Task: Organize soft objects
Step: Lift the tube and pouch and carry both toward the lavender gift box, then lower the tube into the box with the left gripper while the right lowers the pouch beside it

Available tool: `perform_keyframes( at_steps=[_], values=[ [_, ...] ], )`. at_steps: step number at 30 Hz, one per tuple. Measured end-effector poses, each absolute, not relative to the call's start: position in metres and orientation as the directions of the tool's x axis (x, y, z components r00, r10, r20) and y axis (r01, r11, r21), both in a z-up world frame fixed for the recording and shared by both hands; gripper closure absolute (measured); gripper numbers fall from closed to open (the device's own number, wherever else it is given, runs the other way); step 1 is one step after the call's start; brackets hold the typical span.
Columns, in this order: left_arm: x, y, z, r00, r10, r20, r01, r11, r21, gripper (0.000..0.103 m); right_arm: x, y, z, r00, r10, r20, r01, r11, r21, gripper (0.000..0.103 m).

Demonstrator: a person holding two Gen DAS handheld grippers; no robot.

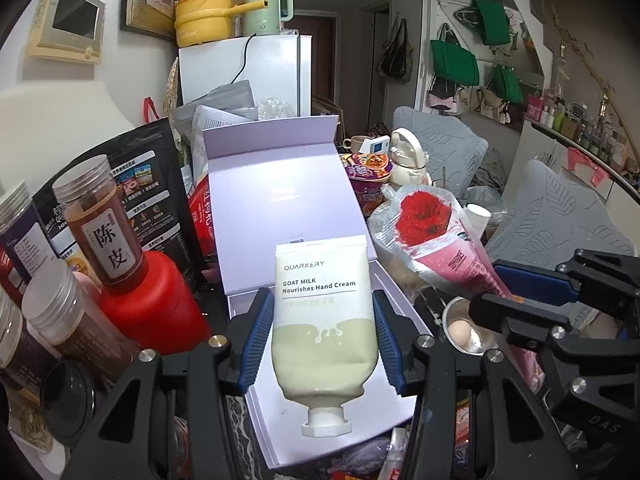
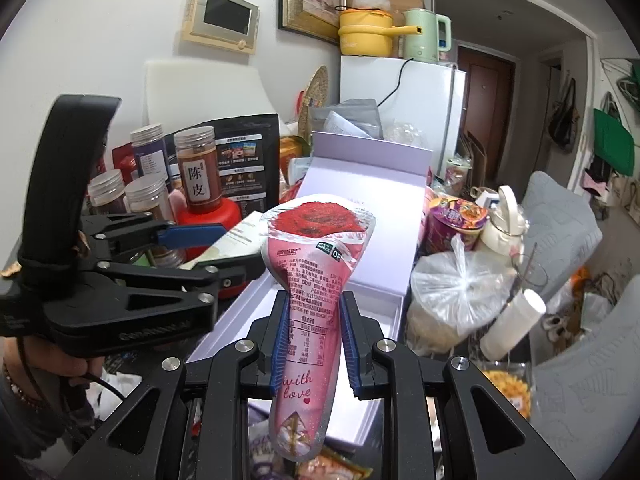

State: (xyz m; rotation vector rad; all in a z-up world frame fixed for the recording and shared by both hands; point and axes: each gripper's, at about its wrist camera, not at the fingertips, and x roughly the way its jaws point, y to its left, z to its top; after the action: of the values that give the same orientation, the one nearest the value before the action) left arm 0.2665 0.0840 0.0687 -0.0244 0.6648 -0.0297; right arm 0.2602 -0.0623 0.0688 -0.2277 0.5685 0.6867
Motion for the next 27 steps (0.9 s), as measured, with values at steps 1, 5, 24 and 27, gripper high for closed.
perform_keyframes(
  at_steps=[1,5,24,27],
  values=[
    [0.271,0.085,0.067,0.783,-0.031,-0.621,0.016,0.999,-0.029,0.054,0.264,-0.061,0.068,0.626,0.535,-0.568,-0.657,0.754,-0.014,0.079],
    [0.288,0.089,0.059,0.766,-0.012,-0.643,-0.002,1.0,-0.022,0.054,0.282,-0.055,0.063,0.604,0.533,-0.593,-0.66,0.751,0.004,0.079],
    [0.363,0.092,-0.008,0.641,0.128,-0.757,-0.074,0.992,0.106,0.054,0.36,-0.032,0.004,0.492,0.462,-0.738,-0.607,0.79,0.09,0.078],
    [0.37,0.093,-0.016,0.627,0.149,-0.764,-0.084,0.989,0.124,0.054,0.369,-0.031,-0.007,0.478,0.45,-0.754,-0.593,0.799,0.102,0.077]
  ],
)
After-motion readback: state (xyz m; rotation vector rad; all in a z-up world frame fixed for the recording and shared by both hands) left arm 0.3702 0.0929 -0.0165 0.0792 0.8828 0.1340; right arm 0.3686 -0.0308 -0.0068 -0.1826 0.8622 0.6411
